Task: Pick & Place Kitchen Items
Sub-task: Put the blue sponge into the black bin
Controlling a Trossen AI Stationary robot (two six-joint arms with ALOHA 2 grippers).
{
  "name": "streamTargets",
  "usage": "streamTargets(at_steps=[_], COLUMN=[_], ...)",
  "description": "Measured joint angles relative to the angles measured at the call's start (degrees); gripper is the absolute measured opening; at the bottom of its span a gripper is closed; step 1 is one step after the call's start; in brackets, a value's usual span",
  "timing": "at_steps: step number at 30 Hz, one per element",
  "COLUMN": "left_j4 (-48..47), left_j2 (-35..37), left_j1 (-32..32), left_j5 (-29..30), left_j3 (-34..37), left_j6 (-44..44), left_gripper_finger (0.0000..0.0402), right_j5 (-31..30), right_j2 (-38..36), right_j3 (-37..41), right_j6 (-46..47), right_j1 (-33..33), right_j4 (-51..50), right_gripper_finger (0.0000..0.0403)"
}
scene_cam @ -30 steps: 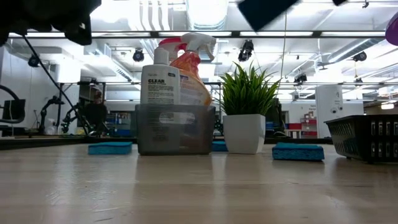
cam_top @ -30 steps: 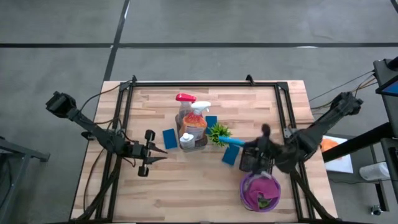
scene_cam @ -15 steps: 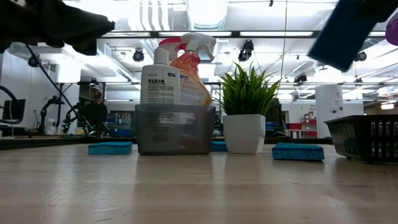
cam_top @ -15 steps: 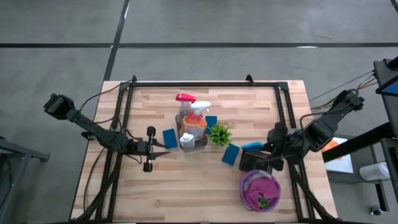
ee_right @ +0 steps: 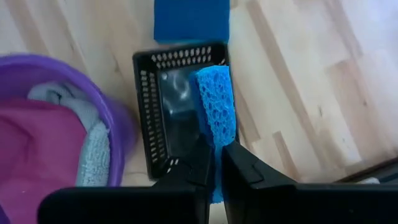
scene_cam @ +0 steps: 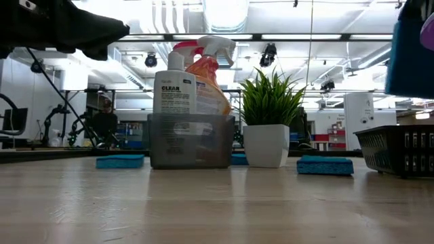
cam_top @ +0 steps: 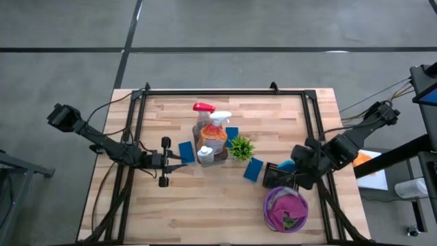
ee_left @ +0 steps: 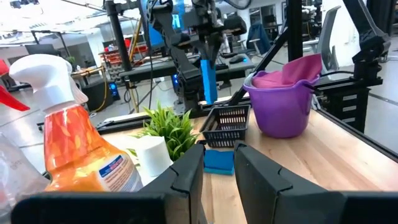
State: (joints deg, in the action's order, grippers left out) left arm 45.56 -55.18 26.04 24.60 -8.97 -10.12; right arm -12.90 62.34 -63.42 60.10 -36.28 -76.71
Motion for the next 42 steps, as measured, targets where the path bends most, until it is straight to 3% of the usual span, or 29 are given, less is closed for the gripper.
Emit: streamTargets(at_steps=[17,33,42], left_j4=[0.02,-0.61,-0.67], left_j2=[0.00,0.00,0.00], left_j1=[-0.04,-0.04,-0.11], left_j5=[-0.04,-0.03,-0.04], left_j3=[-0.01,-0.02,-0.02], left_j6=[0.04,0.06,0.06], left_gripper_finger=[0.0091,0.0091,0.0091], right_j5=[11.69,14.96,23.15], right_j2=[11.01,15.19,14.67], right_j3=[0.04,0.07,0.07], right_j6=[-16.00,-42.54,-61.45], right_j1=[8.56,12.14,12.12], right_j4=[0.57,1.05,1.18], right_gripper_finger=[0.0018,0.0018,0.0018])
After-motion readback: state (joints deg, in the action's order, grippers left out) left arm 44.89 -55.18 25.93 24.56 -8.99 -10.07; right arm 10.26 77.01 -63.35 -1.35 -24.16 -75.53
